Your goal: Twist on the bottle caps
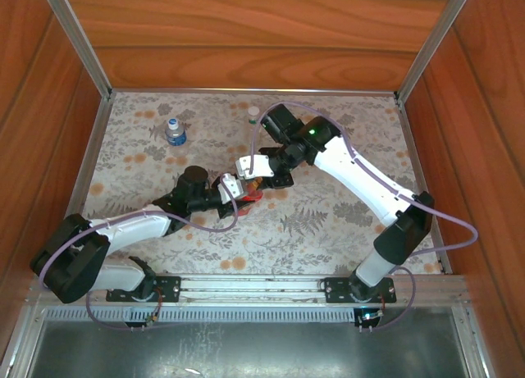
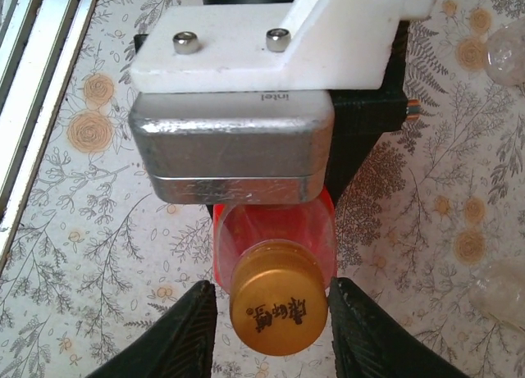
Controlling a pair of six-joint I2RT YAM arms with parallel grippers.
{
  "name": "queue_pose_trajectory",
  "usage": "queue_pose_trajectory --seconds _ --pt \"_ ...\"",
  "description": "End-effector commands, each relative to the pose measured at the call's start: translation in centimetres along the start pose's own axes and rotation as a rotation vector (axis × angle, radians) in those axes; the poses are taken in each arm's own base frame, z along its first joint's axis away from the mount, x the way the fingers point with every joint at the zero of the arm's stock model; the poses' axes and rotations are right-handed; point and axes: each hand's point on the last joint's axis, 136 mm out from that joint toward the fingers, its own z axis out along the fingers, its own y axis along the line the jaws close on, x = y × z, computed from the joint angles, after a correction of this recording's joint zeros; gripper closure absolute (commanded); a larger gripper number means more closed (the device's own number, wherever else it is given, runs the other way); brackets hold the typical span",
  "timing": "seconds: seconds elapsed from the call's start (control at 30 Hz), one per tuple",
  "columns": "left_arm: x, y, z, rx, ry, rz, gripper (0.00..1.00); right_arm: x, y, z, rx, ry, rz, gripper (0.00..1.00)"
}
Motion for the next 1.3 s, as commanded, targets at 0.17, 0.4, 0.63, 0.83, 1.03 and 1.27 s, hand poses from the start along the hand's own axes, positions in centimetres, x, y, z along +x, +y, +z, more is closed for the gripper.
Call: queue_pose_trajectory --seconds 0.17,0.4,0.63,0.83,1.03,1.27 --pt "-0.6 -0.5 -0.3 0.024 -0.023 0.025 0.50 0.6 0.1 1.0 -0.043 0.046 -0.066 0.66" --pt "-0.9 -0.3 -0.5 0.017 -0.031 0.031 0.50 0.9 0.0 1.2 -0.038 0.056 -0.045 0.69" --pt "-1.5 1.7 -0.3 -0.068 -0.017 0.034 0.50 0.1 -1.2 0.8 0.012 0.027 0.254 0.80" --pt "-2.3 3.1 0.3 -0.094 -0.020 0.040 0.50 1.7 -2.7 1.5 0.143 0.050 0.850 0.98" --pt "-2.5 4.1 1.3 -0.086 -0.016 0.031 0.50 3.2 -2.7 2.4 0.242 0.005 1.391 1.00" --pt "-2.8 4.9 2.0 -0.066 -0.024 0.012 0.50 3.7 -2.5 1.5 0.280 -0.004 1.447 0.93"
